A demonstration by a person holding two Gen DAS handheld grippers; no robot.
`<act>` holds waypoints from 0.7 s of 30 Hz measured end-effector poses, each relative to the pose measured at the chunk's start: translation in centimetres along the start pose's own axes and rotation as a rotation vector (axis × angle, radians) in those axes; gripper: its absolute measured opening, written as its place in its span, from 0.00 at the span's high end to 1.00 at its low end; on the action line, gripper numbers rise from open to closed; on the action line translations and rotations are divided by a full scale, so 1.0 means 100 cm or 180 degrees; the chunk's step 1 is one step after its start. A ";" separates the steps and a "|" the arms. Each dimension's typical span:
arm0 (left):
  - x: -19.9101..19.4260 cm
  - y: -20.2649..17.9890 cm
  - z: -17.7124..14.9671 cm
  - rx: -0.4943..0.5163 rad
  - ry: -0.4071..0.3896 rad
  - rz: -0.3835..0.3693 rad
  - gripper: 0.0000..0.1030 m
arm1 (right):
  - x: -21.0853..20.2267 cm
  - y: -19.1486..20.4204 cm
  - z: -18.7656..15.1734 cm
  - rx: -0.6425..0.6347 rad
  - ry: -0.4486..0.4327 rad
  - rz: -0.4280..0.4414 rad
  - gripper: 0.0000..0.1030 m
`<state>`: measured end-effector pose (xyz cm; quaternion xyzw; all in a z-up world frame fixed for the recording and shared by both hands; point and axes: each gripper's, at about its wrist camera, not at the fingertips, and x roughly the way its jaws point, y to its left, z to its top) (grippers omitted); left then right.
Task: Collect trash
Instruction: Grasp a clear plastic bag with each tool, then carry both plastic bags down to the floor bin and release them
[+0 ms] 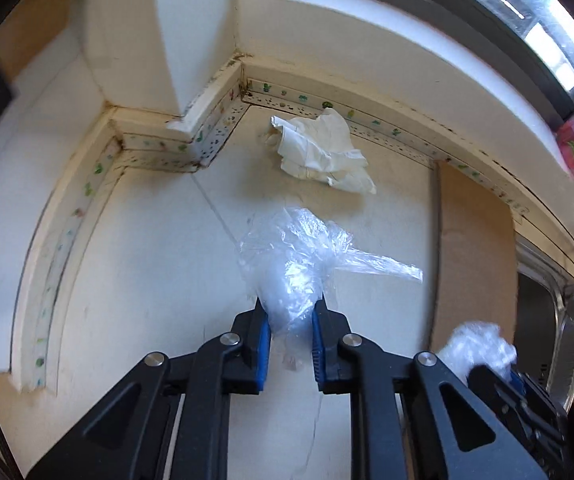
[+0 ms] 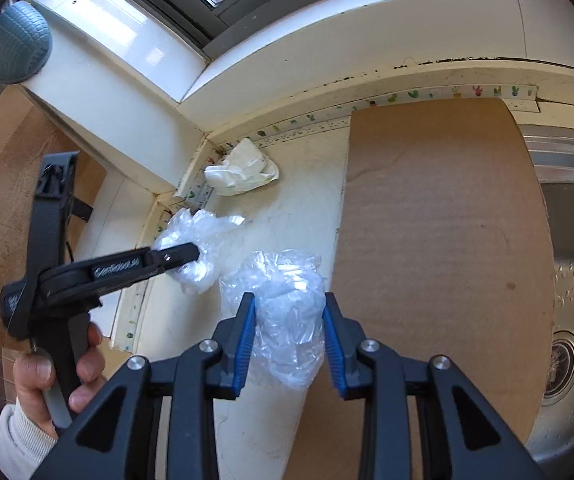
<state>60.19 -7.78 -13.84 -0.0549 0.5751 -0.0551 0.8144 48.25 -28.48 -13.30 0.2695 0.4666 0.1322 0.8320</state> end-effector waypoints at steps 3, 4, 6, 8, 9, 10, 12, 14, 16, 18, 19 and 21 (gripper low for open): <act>-0.037 -0.004 -0.028 0.0119 -0.0083 0.0033 0.86 | -0.019 0.016 -0.016 -0.0084 -0.0045 0.0024 0.69; -0.052 -0.004 -0.040 0.0160 -0.0106 0.0053 0.86 | -0.025 0.020 -0.022 -0.0101 -0.0060 0.0030 0.69; -0.078 -0.005 -0.064 0.0239 -0.0174 0.0074 0.86 | -0.043 0.032 -0.038 -0.0137 -0.0111 0.0035 0.69; -0.107 -0.003 -0.093 0.0320 -0.0279 0.0103 0.86 | -0.061 0.043 -0.055 -0.0159 -0.0162 0.0036 0.69; -0.119 0.001 -0.105 0.0340 -0.0320 0.0104 0.86 | -0.071 0.048 -0.065 -0.0171 -0.0199 0.0029 0.69; -0.132 0.005 -0.120 0.0365 -0.0370 0.0106 0.86 | -0.082 0.054 -0.075 -0.0185 -0.0235 0.0018 0.69; -0.153 0.010 -0.146 0.0400 -0.0453 0.0107 0.86 | -0.105 0.069 -0.101 -0.0215 -0.0312 -0.0011 0.69; -0.176 0.017 -0.174 0.0477 -0.0508 0.0080 0.86 | -0.123 0.082 -0.124 -0.0227 -0.0382 -0.0033 0.69; -0.193 0.022 -0.199 0.0536 -0.0563 0.0076 0.86 | -0.143 0.096 -0.154 -0.0246 -0.0458 -0.0060 0.69; -0.208 0.027 -0.226 0.0577 -0.0606 0.0033 0.86 | -0.156 0.109 -0.182 -0.0255 -0.0512 -0.0095 0.69; -0.215 0.030 -0.239 0.0588 -0.0620 0.0012 0.86 | -0.162 0.115 -0.196 -0.0252 -0.0533 -0.0120 0.69; -0.226 0.034 -0.265 0.0632 -0.0649 -0.0005 0.86 | -0.173 0.125 -0.226 -0.0246 -0.0553 -0.0143 0.69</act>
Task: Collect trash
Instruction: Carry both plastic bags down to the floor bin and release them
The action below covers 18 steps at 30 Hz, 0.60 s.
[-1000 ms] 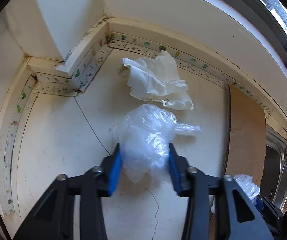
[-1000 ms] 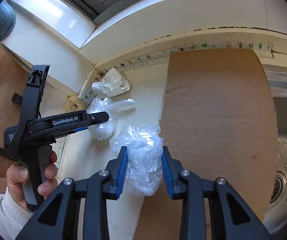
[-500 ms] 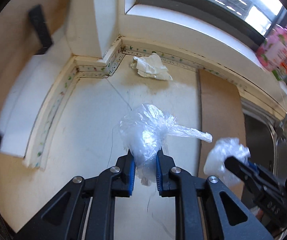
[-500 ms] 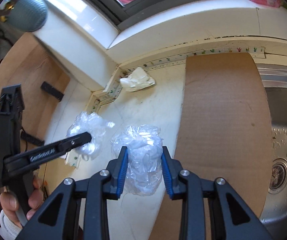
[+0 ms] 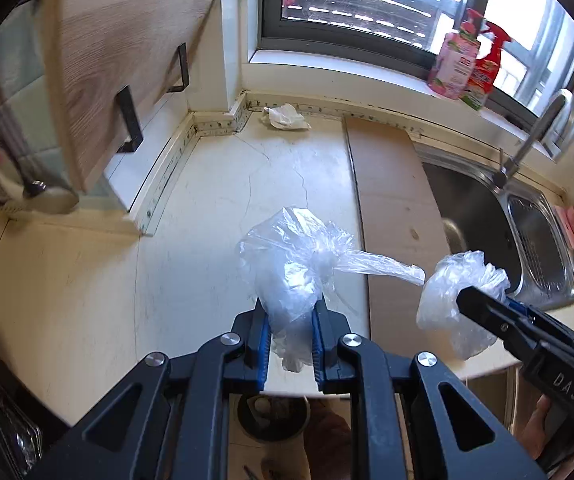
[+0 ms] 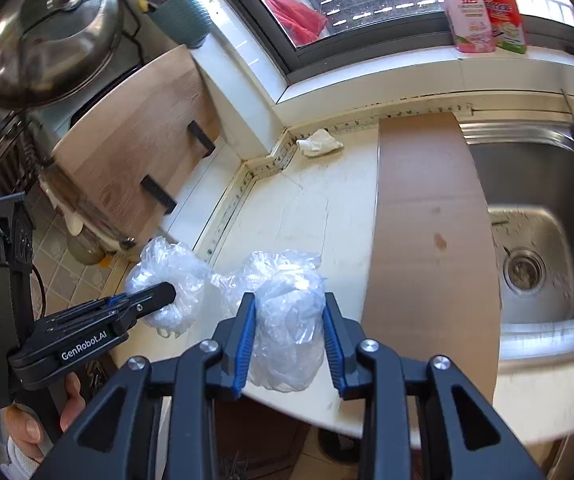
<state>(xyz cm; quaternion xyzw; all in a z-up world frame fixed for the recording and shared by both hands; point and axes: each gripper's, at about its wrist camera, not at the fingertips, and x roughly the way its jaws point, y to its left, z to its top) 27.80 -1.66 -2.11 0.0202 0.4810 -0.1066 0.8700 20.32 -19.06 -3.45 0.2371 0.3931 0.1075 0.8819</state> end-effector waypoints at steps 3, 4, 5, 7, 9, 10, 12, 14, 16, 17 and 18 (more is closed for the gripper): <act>-0.024 0.001 -0.042 0.0094 -0.0044 0.0036 0.86 | -0.019 0.014 -0.042 -0.0018 0.0019 -0.0057 0.69; -0.029 0.000 -0.054 0.0107 -0.0029 0.0038 0.86 | -0.024 0.018 -0.057 -0.0015 0.0047 -0.0072 0.69; -0.032 0.000 -0.066 0.0106 0.0015 0.0032 0.86 | -0.027 0.021 -0.069 -0.0007 0.0087 -0.0083 0.69; -0.035 -0.002 -0.087 0.0096 0.0122 -0.0014 0.86 | -0.033 0.024 -0.092 0.0004 0.0161 -0.0094 0.69; -0.040 -0.004 -0.110 0.0131 0.0198 -0.0007 0.86 | -0.038 0.026 -0.112 -0.0002 0.0223 -0.0138 0.69; -0.043 -0.006 -0.122 0.0145 0.0235 -0.0017 0.86 | -0.041 0.027 -0.120 0.0002 0.0254 -0.0146 0.69; -0.046 -0.007 -0.140 0.0172 0.0299 -0.0023 0.86 | -0.044 0.027 -0.138 0.0003 0.0348 -0.0172 0.69; -0.047 -0.006 -0.161 0.0187 0.0384 -0.0031 0.86 | -0.044 0.028 -0.152 -0.0034 0.0435 -0.0212 0.69; -0.041 -0.005 -0.174 0.0190 0.0487 -0.0030 0.86 | -0.042 0.026 -0.163 -0.0054 0.0538 -0.0237 0.69; -0.036 -0.003 -0.183 0.0174 0.0572 -0.0031 0.86 | -0.041 0.024 -0.169 -0.0062 0.0582 -0.0244 0.69; -0.030 -0.001 -0.189 0.0149 0.0639 -0.0041 0.86 | -0.037 0.022 -0.174 -0.0068 0.0643 -0.0255 0.69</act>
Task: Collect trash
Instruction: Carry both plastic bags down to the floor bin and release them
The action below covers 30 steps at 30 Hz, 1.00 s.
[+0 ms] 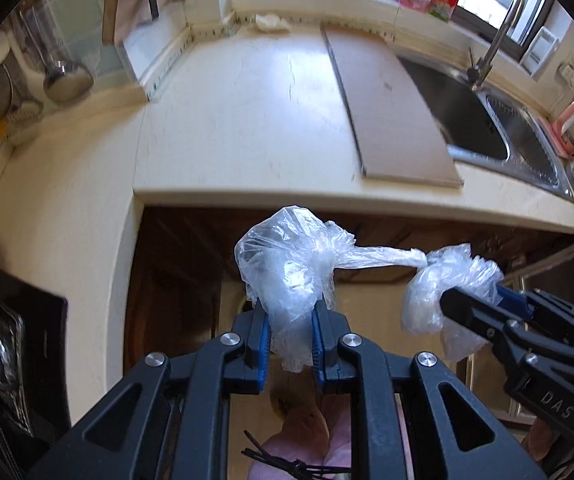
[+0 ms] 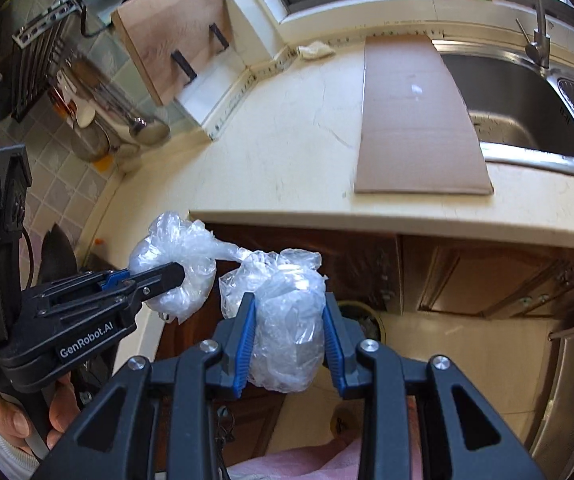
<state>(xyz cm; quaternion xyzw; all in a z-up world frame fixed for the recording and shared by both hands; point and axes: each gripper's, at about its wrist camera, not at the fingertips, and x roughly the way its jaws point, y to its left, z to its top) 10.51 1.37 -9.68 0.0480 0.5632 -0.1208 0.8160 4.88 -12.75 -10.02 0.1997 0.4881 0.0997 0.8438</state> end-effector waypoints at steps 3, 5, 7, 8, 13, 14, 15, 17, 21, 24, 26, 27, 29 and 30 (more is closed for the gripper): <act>0.025 0.007 -0.015 -0.0093 0.0230 -0.0048 0.86 | 0.019 -0.007 -0.011 -0.0003 0.0205 -0.0008 0.69; 0.042 0.011 -0.025 -0.0159 0.0341 -0.0059 0.86 | 0.034 -0.012 -0.018 -0.0013 0.0330 -0.0008 0.69; 0.060 0.016 -0.034 -0.0209 0.0438 -0.0028 0.86 | 0.052 -0.018 -0.026 -0.0053 0.0415 -0.0030 0.69; 0.072 0.019 -0.040 -0.0241 0.0507 -0.0002 0.86 | 0.059 -0.021 -0.029 -0.0057 0.0445 -0.0032 0.69; 0.140 0.035 -0.071 -0.0455 0.0775 0.0135 0.86 | 0.122 -0.044 -0.054 0.0026 0.0721 -0.0072 0.69; 0.152 0.037 -0.077 -0.0479 0.0798 0.0156 0.86 | 0.139 -0.049 -0.061 0.0035 0.0787 -0.0125 0.69; 0.168 0.040 -0.084 -0.0514 0.0832 0.0186 0.86 | 0.157 -0.055 -0.067 0.0058 0.0882 -0.0196 0.69; 0.199 0.045 -0.098 -0.0594 0.0954 0.0210 0.86 | 0.192 -0.069 -0.079 0.0182 0.1078 -0.0289 0.69; 0.264 0.058 -0.121 -0.0748 0.1078 0.0277 0.85 | 0.253 -0.099 -0.099 0.0377 0.1309 -0.0394 0.69; 0.310 0.068 -0.132 -0.0905 0.1158 0.0241 0.85 | 0.293 -0.117 -0.110 0.0485 0.1465 -0.0447 0.69; 0.340 0.074 -0.140 -0.1041 0.1228 0.0108 0.83 | 0.316 -0.126 -0.117 0.0508 0.1560 -0.0481 0.69; 0.355 0.076 -0.143 -0.1097 0.1279 0.0019 0.83 | 0.326 -0.129 -0.121 0.0506 0.1589 -0.0495 0.69; 0.383 0.084 -0.145 -0.1166 0.1364 -0.0035 0.81 | 0.342 -0.134 -0.122 0.0469 0.1608 -0.0505 0.69; 0.399 0.087 -0.144 -0.1174 0.1392 -0.0051 0.80 | 0.349 -0.135 -0.122 0.0442 0.1609 -0.0514 0.69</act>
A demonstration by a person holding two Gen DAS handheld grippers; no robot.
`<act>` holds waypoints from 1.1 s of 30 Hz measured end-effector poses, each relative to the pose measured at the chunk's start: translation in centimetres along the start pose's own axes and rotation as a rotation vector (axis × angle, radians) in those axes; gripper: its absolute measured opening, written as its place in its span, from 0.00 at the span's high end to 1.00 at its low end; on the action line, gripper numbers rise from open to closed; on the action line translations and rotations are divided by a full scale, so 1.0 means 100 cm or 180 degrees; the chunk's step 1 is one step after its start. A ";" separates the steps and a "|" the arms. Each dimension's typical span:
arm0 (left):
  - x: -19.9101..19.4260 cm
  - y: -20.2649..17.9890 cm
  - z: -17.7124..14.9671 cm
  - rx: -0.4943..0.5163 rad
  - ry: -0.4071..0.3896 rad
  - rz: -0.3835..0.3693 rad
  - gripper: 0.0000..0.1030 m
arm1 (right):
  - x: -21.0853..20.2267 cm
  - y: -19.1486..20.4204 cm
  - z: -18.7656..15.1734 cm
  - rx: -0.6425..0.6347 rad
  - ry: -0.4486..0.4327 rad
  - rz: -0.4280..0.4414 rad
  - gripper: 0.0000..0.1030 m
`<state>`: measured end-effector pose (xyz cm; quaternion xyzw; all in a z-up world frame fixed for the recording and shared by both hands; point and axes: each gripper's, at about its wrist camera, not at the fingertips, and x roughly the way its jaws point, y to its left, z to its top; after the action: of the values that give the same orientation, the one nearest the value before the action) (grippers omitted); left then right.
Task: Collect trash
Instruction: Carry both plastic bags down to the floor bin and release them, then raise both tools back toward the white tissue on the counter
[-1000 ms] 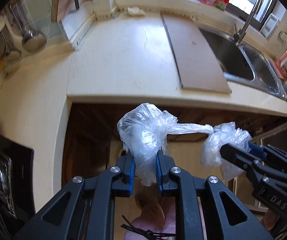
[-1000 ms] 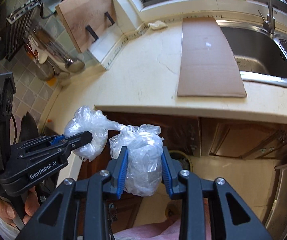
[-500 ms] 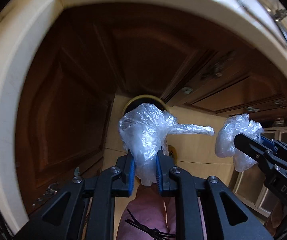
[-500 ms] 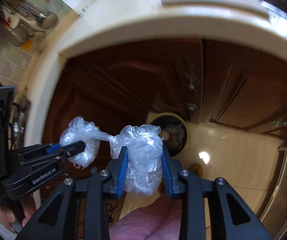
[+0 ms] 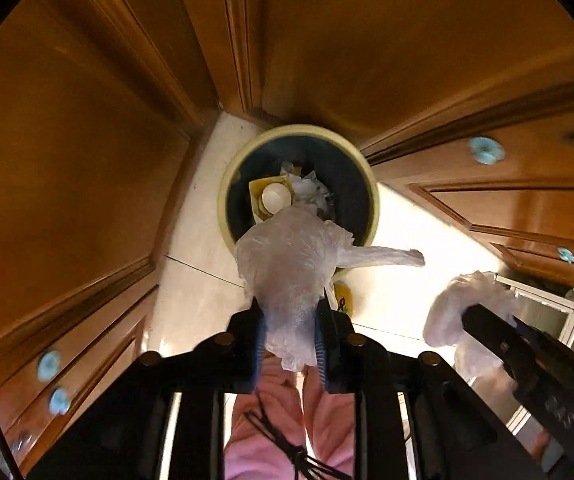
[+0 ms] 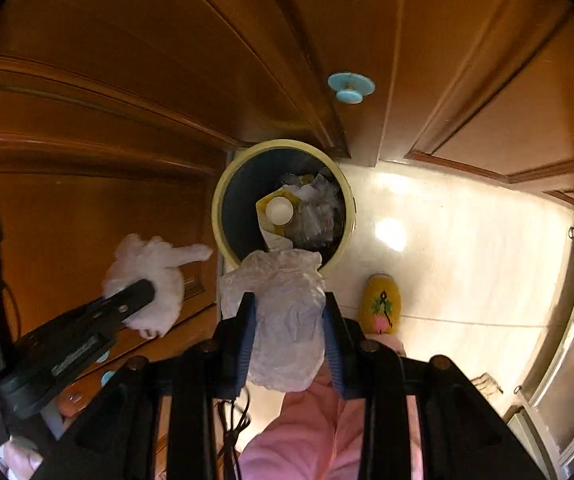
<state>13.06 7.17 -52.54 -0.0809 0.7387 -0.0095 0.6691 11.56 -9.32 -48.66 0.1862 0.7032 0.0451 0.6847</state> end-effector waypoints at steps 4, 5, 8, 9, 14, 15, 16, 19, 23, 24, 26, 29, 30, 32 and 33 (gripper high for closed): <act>0.031 0.006 0.019 -0.0047 0.0024 -0.0015 0.63 | 0.024 0.004 0.015 -0.0043 0.0024 -0.0042 0.69; 0.035 0.007 0.021 -0.0056 0.0028 -0.0013 0.55 | 0.030 0.004 0.019 -0.0033 0.0052 -0.0038 0.69; 0.042 0.016 0.026 -0.0057 -0.0032 0.0088 0.44 | 0.042 0.004 0.028 0.0014 0.0102 -0.0026 0.68; 0.042 0.018 0.027 -0.0060 -0.0055 0.0123 0.43 | 0.045 0.005 0.030 0.0014 0.0114 -0.0027 0.68; 0.042 0.035 0.025 -0.0111 -0.0102 0.0187 0.39 | 0.055 0.016 0.037 -0.0018 0.0148 -0.0022 0.66; 0.041 0.037 0.024 -0.0118 -0.0115 0.0212 0.39 | 0.056 0.018 0.038 -0.0028 0.0154 -0.0012 0.66; 0.040 0.039 0.023 -0.0125 -0.0131 0.0228 0.39 | 0.056 0.020 0.038 -0.0043 0.0158 0.0011 0.66; 0.033 0.041 0.017 -0.0123 -0.0203 0.0257 0.39 | 0.055 0.026 0.040 -0.0075 0.0095 0.0075 0.64; 0.017 0.039 0.011 -0.0080 -0.0349 0.0359 0.36 | 0.044 0.031 0.039 -0.0082 -0.0085 0.0167 0.51; 0.015 0.039 0.011 -0.0070 -0.0375 0.0371 0.36 | 0.041 0.032 0.038 -0.0085 -0.0119 0.0167 0.47; 0.005 0.039 0.009 -0.0046 -0.0432 0.0403 0.36 | 0.035 0.034 0.038 -0.0092 -0.0142 0.0143 0.39; -0.012 0.036 0.006 -0.0005 -0.0522 0.0437 0.36 | 0.028 0.035 0.032 -0.0074 -0.0122 0.0147 0.39; -0.016 0.036 0.005 0.0012 -0.0542 0.0448 0.36 | 0.025 0.035 0.030 -0.0063 -0.0117 0.0144 0.39; -0.031 0.034 0.001 0.0043 -0.0594 0.0479 0.35 | 0.017 0.036 0.026 -0.0044 -0.0116 0.0142 0.39; -0.038 0.034 -0.001 0.0051 -0.0614 0.0483 0.35 | 0.012 0.036 0.023 -0.0033 -0.0118 0.0142 0.39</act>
<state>13.00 11.00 -49.21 -0.0199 0.6748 0.0431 0.7365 14.59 -6.06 -48.75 0.1992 0.6859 0.0605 0.6973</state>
